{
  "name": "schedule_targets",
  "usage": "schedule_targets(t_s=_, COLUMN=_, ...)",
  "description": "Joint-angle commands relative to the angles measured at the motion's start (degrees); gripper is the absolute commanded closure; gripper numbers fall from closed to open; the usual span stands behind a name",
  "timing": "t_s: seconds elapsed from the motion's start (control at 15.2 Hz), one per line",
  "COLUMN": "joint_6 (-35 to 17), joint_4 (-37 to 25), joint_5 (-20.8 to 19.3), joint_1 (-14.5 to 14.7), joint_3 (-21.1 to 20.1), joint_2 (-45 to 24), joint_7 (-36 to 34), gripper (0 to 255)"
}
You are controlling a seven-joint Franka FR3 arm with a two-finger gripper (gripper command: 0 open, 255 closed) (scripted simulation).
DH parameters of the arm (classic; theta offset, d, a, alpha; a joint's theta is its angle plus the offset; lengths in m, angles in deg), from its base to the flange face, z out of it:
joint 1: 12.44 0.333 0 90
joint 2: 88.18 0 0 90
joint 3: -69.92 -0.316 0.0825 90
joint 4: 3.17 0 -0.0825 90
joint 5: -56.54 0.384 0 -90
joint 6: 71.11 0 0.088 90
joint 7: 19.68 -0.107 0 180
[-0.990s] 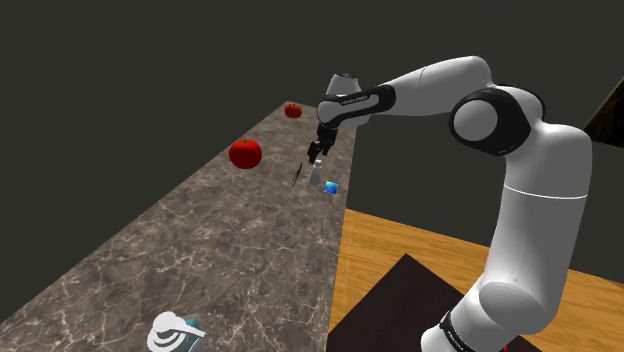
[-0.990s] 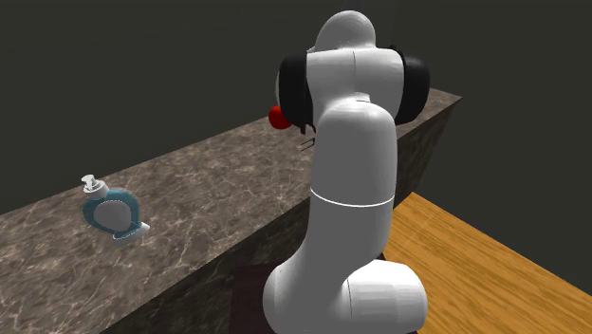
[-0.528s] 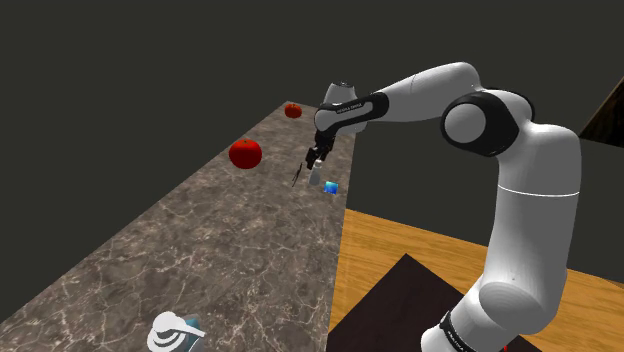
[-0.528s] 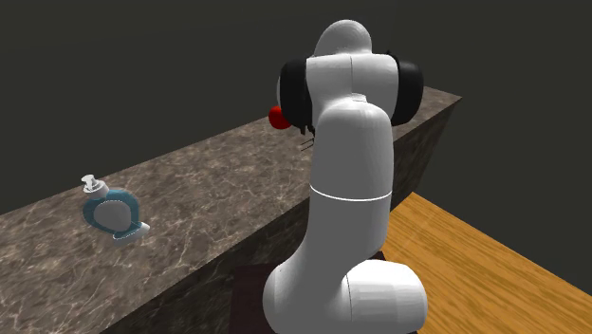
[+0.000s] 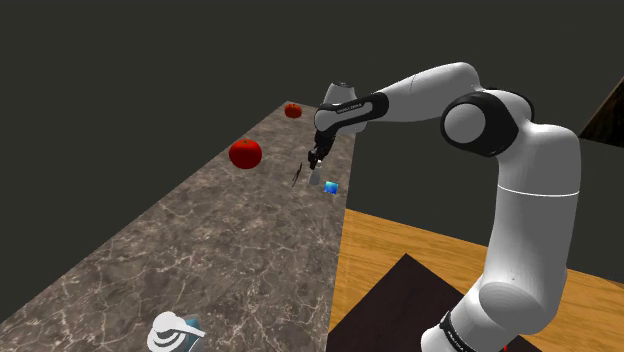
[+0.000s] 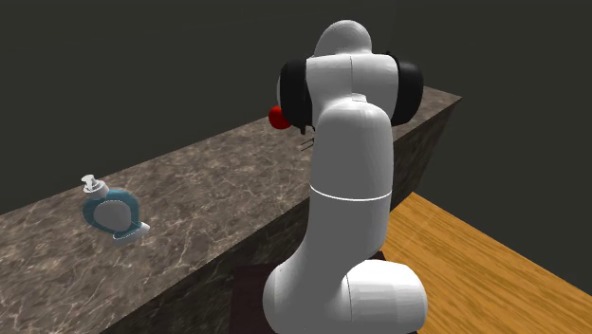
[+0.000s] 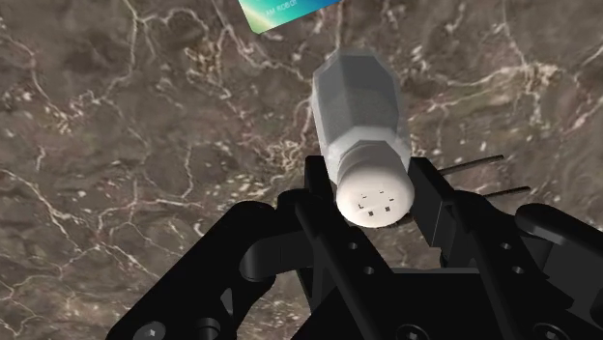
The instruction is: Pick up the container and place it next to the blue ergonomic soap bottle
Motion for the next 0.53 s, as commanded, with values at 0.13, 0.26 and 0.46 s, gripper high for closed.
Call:
schedule_targets(t_s=0.13, joint_6=0.00, joint_4=0.01, joint_5=0.00, joint_1=-0.01, joint_3=0.00, joint_2=-0.01, joint_7=0.01, gripper=255)
schedule_targets(t_s=0.26, joint_6=-0.01, joint_4=0.02, joint_5=0.00, joint_1=-0.01, joint_3=0.01, joint_2=0.00, joint_7=0.02, gripper=255)
schedule_targets(t_s=0.46, joint_6=0.63, joint_4=-0.28, joint_5=-0.04, joint_1=0.01, joint_3=0.02, joint_2=0.33, joint_7=-0.01, gripper=255)
